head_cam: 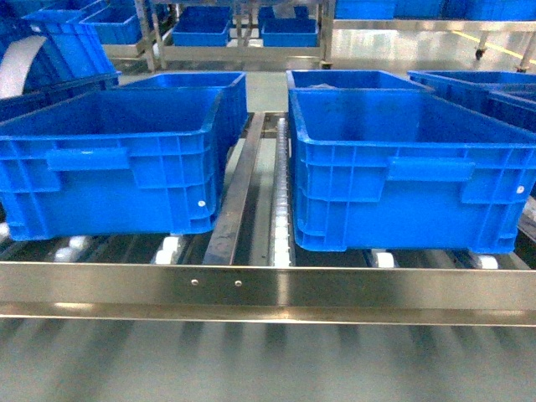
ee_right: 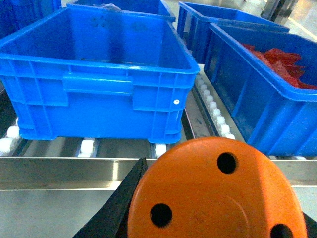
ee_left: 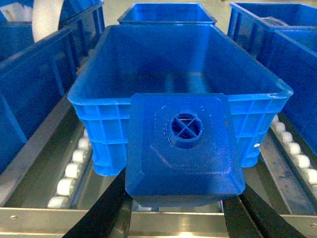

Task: Sort blue parts and orange caps into right shelf containers

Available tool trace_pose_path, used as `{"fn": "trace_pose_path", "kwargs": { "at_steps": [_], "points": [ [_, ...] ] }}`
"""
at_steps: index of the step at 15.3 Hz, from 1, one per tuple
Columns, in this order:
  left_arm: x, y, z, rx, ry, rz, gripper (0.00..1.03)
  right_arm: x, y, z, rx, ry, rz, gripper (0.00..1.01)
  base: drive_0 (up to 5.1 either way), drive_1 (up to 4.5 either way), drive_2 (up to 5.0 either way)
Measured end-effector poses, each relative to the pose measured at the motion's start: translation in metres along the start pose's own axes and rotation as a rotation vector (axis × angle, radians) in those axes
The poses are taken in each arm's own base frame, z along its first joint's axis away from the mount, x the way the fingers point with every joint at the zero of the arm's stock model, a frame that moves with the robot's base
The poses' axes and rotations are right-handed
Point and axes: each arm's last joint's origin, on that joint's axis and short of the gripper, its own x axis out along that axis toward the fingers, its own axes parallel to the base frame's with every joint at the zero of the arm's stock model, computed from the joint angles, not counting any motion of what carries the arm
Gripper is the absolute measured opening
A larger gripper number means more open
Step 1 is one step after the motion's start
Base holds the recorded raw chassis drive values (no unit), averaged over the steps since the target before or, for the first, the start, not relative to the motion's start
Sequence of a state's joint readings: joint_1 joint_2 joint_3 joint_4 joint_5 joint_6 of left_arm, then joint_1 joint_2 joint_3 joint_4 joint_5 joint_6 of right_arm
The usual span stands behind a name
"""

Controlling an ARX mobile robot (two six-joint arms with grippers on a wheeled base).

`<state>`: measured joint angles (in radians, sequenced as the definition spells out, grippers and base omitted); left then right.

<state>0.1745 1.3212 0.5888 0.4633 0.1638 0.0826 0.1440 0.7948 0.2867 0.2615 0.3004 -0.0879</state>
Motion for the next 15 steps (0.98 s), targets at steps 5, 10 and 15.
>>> {"fn": "trace_pose_path", "kwargs": {
  "at_steps": [5,10,15],
  "points": [
    [0.001,-0.0002,-0.0017,-0.002,0.008,-0.003,0.43,0.0007,0.0003,-0.0009,-0.002,0.006,0.001,0.43,0.0,0.86,-0.8],
    [0.001,-0.0002,-0.0014,-0.001,0.006,-0.003,0.43,0.0001,0.0001,-0.0003,0.0,0.001,0.0,0.43,0.0,0.0,0.0],
    [0.001,-0.0002,-0.0014,-0.001,0.006,-0.002,0.43,0.0001,0.0001,-0.0003,0.0,0.001,0.0,0.43,0.0,0.0,0.0]
  ]
}}
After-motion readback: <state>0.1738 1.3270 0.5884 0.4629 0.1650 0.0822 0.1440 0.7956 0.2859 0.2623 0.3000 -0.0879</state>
